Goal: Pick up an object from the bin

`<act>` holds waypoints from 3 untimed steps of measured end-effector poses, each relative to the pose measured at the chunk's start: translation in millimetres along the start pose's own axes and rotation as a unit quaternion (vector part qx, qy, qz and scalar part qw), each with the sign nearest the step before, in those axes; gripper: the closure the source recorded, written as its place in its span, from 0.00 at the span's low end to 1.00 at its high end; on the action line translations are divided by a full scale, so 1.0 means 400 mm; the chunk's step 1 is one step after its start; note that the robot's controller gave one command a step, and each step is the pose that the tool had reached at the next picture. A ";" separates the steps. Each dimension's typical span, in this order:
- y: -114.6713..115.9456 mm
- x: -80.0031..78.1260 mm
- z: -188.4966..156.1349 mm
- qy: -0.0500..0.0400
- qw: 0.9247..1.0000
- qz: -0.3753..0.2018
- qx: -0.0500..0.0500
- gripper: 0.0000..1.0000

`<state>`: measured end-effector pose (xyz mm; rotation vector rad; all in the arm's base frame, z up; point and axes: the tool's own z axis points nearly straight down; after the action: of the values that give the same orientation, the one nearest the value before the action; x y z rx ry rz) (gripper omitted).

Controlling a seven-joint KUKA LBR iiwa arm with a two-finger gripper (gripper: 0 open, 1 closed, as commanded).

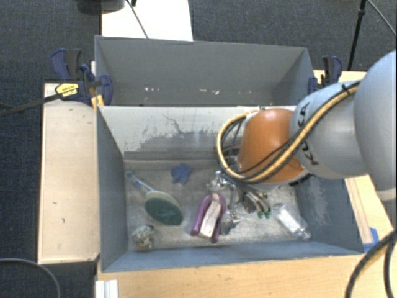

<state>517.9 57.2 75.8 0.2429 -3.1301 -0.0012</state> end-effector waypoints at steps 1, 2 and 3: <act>-0.003 -0.002 -0.009 -0.002 1.000 0.002 0.000 1.00; -0.002 -0.002 -0.009 -0.002 1.000 0.003 0.000 0.00; 0.197 0.008 0.007 -0.005 1.000 0.015 -0.001 0.00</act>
Offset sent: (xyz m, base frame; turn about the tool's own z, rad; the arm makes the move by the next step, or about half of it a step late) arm 0.0000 0.0000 0.0000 0.0000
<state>502.6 134.8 73.1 0.1969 -3.1432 -0.0057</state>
